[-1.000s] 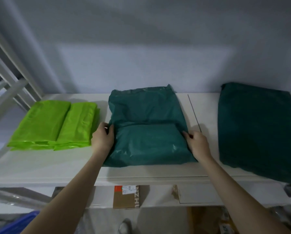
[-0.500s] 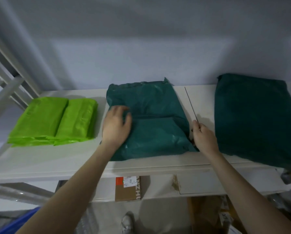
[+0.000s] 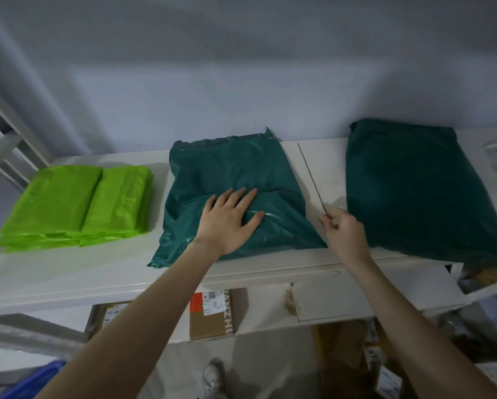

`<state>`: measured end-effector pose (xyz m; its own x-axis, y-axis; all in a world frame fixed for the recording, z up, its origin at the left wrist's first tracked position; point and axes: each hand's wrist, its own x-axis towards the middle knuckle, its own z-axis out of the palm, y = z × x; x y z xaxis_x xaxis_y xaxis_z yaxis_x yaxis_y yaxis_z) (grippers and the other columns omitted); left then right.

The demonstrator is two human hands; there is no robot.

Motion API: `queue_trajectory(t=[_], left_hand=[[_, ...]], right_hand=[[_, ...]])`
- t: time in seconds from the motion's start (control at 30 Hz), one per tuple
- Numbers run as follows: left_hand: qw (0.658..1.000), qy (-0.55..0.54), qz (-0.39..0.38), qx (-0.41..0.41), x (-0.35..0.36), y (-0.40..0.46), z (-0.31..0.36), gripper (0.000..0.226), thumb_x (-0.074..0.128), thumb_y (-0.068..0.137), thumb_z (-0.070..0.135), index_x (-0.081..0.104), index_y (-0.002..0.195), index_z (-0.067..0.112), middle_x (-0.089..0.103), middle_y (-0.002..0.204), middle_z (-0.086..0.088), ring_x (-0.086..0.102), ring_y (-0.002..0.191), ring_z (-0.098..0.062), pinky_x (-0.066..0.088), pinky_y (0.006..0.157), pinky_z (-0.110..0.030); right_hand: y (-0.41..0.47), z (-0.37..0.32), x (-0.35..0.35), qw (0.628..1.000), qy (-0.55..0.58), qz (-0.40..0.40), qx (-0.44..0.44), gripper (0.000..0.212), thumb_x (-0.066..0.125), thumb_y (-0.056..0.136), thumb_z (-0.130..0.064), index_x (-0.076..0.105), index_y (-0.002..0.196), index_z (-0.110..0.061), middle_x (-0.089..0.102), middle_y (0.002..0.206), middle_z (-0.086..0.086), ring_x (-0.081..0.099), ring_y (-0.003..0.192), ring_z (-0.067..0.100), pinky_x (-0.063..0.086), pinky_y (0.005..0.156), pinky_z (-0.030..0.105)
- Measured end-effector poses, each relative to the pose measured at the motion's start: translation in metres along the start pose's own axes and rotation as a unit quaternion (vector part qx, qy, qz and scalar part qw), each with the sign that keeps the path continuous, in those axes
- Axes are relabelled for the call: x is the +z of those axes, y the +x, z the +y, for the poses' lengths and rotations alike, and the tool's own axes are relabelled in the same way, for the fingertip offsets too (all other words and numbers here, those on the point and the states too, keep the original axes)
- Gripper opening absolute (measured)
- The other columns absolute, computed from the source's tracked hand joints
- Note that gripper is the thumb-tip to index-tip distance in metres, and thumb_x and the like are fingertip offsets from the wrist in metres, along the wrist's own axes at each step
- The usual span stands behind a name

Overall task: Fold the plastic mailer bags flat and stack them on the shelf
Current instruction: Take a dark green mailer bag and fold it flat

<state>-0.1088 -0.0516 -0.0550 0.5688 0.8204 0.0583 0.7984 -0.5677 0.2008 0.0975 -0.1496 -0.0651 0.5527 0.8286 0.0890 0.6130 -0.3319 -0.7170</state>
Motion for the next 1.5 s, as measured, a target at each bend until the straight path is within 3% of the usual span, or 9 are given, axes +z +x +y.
queue_trajectory(t=[0.13, 0.23, 0.47, 0.57, 0.67, 0.87, 1.03, 1.23, 1.5], left_hand=[[0.999, 0.025, -0.029, 0.014, -0.007, -0.005, 0.004, 0.061, 0.023, 0.092, 0.062, 0.012, 0.148, 0.04, 0.02, 0.155, 0.011, 0.015, 0.143, -0.015, 0.01, 0.116, -0.038], [0.999, -0.008, -0.05, 0.016, -0.021, -0.009, 0.007, 0.06, 0.027, 0.09, 0.065, 0.022, 0.145, 0.041, 0.03, 0.151, 0.012, 0.024, 0.139, -0.015, 0.014, 0.111, -0.038], [0.905, -0.384, -0.099, -0.154, -0.026, 0.012, -0.067, 0.06, 0.018, 0.092, 0.067, 0.058, 0.124, 0.035, 0.054, 0.134, 0.007, 0.046, 0.126, -0.013, 0.024, 0.115, -0.035], [0.934, -0.273, -0.158, -0.167, -0.013, 0.012, -0.104, 0.056, 0.017, 0.098, 0.056, 0.045, 0.139, 0.029, 0.036, 0.149, 0.0, 0.033, 0.137, -0.019, 0.016, 0.116, -0.03], [0.961, -0.148, -0.162, -0.169, 0.006, 0.007, -0.119, 0.049, 0.004, 0.103, 0.031, 0.011, 0.15, 0.02, 0.002, 0.159, -0.002, 0.001, 0.146, -0.018, 0.007, 0.117, -0.035], [0.973, -0.056, -0.194, -0.114, 0.014, 0.005, -0.113, 0.056, 0.019, 0.103, 0.036, -0.007, 0.15, 0.021, -0.016, 0.157, -0.001, -0.011, 0.145, -0.015, -0.002, 0.115, -0.048], [0.973, -0.055, -0.19, -0.119, -0.004, -0.002, -0.108, 0.067, 0.023, 0.086, 0.058, 0.015, 0.149, 0.035, 0.001, 0.159, 0.007, 0.01, 0.145, -0.015, 0.012, 0.115, -0.045], [0.995, -0.065, 0.034, -0.073, -0.014, 0.046, -0.094, 0.042, 0.039, 0.095, 0.037, 0.047, 0.135, 0.026, 0.042, 0.143, 0.004, 0.039, 0.131, -0.021, 0.029, 0.107, -0.042], [0.997, 0.013, -0.072, 0.011, 0.032, 0.087, -0.084, 0.05, 0.03, 0.1, 0.042, 0.027, 0.147, 0.026, 0.022, 0.155, 0.006, 0.021, 0.141, -0.018, 0.019, 0.113, -0.041]], right_hand=[[0.001, -0.002, -0.004, 1.0, 0.007, -0.016, 0.018, 0.045, 0.038, 0.099, -0.036, 0.062, 0.091, 0.001, 0.065, 0.077, 0.012, 0.06, 0.073, 0.028, 0.045, 0.068, 0.032], [0.008, -0.017, 0.002, 0.999, 0.025, -0.01, -0.034, 0.024, 0.046, 0.097, -0.022, 0.062, 0.101, -0.005, 0.059, 0.09, 0.003, 0.058, 0.084, 0.023, 0.045, 0.075, 0.03], [0.035, -0.063, 0.022, 0.974, 0.078, -0.178, -0.115, 0.035, 0.041, 0.099, -0.035, 0.062, 0.118, -0.016, 0.062, 0.118, -0.007, 0.052, 0.109, 0.006, 0.034, 0.089, 0.015], [0.052, -0.061, 0.032, 0.954, 0.024, -0.297, -0.026, 0.053, 0.03, 0.096, -0.055, 0.051, 0.133, -0.024, 0.051, 0.137, -0.007, 0.044, 0.129, 0.015, 0.031, 0.105, 0.026], [0.058, -0.053, 0.032, 0.947, -0.009, -0.321, 0.032, 0.058, 0.027, 0.094, -0.061, 0.048, 0.135, -0.027, 0.047, 0.141, -0.001, 0.044, 0.129, 0.02, 0.031, 0.098, 0.026], [0.058, -0.043, 0.027, 0.934, -0.015, -0.357, 0.026, 0.054, 0.03, 0.093, -0.06, 0.041, 0.138, -0.034, 0.042, 0.145, -0.006, 0.042, 0.129, 0.017, 0.031, 0.097, 0.026], [0.062, -0.034, 0.01, 0.918, -0.058, -0.392, 0.015, 0.067, 0.048, 0.085, -0.062, 0.034, 0.142, -0.032, 0.041, 0.143, -0.004, 0.043, 0.126, 0.014, 0.035, 0.103, 0.028], [0.089, -0.052, 0.034, 0.945, -0.105, -0.252, -0.179, 0.05, 0.052, 0.093, -0.037, 0.042, 0.139, -0.02, 0.041, 0.143, -0.001, 0.035, 0.133, 0.015, 0.027, 0.107, 0.027], [0.113, -0.057, 0.101, 0.882, -0.259, -0.261, -0.294, 0.059, 0.041, 0.095, -0.048, 0.028, 0.146, -0.022, 0.025, 0.153, -0.002, 0.021, 0.14, 0.015, 0.026, 0.113, 0.035]])
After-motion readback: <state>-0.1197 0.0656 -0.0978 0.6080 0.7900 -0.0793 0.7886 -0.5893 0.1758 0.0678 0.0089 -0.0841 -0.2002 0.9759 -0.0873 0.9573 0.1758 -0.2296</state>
